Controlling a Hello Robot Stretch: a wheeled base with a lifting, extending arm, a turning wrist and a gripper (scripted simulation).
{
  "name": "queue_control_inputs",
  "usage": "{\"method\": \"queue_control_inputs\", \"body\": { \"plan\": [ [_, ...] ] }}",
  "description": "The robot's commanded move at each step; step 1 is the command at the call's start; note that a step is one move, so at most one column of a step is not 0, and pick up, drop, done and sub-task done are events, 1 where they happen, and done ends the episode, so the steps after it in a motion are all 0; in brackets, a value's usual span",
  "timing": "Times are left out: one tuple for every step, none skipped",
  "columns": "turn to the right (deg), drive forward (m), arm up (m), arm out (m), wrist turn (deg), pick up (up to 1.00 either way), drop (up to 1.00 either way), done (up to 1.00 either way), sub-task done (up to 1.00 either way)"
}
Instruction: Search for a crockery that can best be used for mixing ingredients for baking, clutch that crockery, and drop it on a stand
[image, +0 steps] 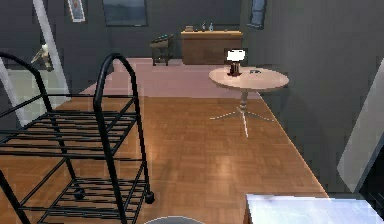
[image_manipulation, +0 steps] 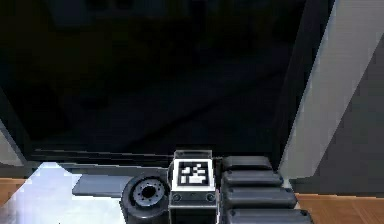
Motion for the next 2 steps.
{"method": "queue_control_inputs", "body": {
  "plan": [
    [0.0,0.0,0.0,0.3,0.0,0.0,0.0,0.0,0.0],
    [0.0,0.0,0.0,0.0,45.0,0.0,0.0,0.0,0.0]
  ]
}}
